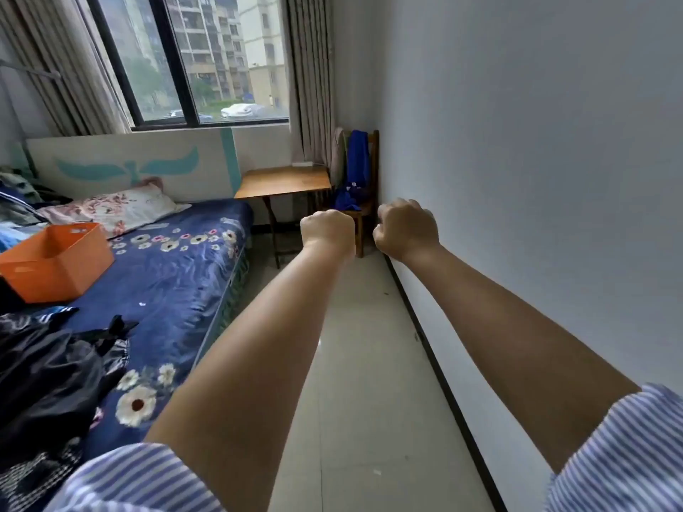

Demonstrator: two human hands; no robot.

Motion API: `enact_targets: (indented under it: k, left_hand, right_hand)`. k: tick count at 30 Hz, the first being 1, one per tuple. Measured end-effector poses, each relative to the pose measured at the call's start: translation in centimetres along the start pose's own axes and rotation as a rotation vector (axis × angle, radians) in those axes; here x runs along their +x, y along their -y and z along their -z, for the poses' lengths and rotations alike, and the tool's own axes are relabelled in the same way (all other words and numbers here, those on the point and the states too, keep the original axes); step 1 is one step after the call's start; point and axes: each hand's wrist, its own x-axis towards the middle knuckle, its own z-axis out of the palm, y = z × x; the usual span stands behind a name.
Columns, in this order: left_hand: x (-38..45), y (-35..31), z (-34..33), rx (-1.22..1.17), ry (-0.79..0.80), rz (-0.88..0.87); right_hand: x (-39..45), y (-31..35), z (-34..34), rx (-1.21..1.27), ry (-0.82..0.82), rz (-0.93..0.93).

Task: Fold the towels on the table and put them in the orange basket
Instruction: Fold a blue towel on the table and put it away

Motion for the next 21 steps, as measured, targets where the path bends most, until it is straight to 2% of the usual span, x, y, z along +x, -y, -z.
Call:
enact_targets:
  k: [3,8,16,21]
  left_hand:
    - [5.2,1.0,-2.5,-0.013,0.089,0.033]
    - [15.9,3.7,-6.4,-0.016,0.033,0.06]
    - [34.8,10.9,-14.3,-0.02,0.07,0.141]
    - [46.7,15.1,-18.7,-0.01,0.089,0.094]
  right_hand:
    - [5.3,-1.4,-3.6,-0.001,0.038,0.003]
    - [15.8,-3.6,-8.9,-0.032,0.02,0.073]
    - [34.2,-4.1,-20.3,-0.015,0.051,0.091]
    - [45.8,-3.8,-26.8,-0.006,0.078,0.055]
